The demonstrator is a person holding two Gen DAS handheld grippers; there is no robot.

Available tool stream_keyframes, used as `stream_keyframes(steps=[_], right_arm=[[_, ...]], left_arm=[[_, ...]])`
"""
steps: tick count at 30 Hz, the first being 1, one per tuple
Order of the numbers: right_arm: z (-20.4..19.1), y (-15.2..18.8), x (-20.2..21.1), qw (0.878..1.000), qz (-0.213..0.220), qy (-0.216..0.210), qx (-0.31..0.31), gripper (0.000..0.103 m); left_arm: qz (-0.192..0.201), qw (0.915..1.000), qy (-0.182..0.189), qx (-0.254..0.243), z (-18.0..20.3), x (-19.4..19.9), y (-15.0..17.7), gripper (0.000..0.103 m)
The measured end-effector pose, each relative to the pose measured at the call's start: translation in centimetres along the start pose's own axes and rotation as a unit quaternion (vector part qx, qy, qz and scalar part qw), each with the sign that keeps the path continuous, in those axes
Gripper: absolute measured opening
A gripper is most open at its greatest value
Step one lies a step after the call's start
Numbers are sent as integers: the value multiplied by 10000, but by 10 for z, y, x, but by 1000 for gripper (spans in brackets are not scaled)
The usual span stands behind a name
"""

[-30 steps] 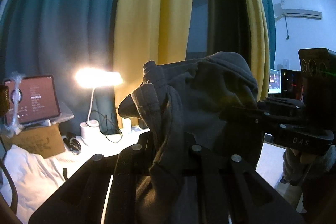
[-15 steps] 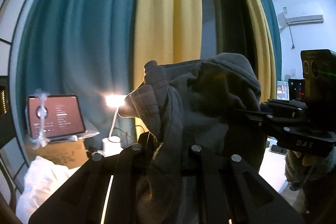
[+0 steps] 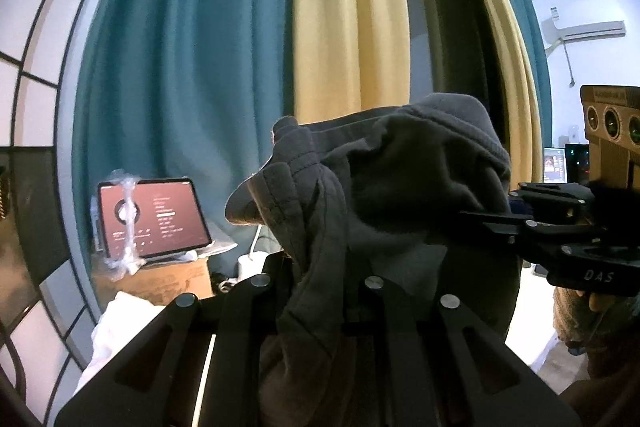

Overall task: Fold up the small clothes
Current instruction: 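Lift the folded brown shirt up off the bedspread with both tools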

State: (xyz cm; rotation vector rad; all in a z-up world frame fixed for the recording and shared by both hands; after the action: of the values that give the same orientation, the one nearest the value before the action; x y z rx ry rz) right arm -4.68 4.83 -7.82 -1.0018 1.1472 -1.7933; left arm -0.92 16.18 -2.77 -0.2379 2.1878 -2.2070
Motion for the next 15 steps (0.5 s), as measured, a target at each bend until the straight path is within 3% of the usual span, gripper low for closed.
stream_keyframes(steps=[7,15], right_arm=[[-9,12,-19,9997,-158,-112,-129,18],[7,32,-39,9985,-368,-93,-393,18]], left_arm=[[-236,9997,-80,-27,-11,-3,17,12],[-493,9988,-9,-9,-8,-21,33,12]])
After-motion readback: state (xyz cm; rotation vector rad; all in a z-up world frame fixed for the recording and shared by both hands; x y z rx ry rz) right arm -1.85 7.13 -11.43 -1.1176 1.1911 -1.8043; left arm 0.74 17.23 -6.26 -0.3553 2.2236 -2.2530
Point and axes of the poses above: each gripper's, at about its wrist camera, not at the fingertips, and x roughly against the way its jaws point, z to its right, y to its underside, the point moved 10 cm from there along -x, roughly the way its jaws point, and after that the axes turned 9 degrees about -y, right-handed, at the moved point
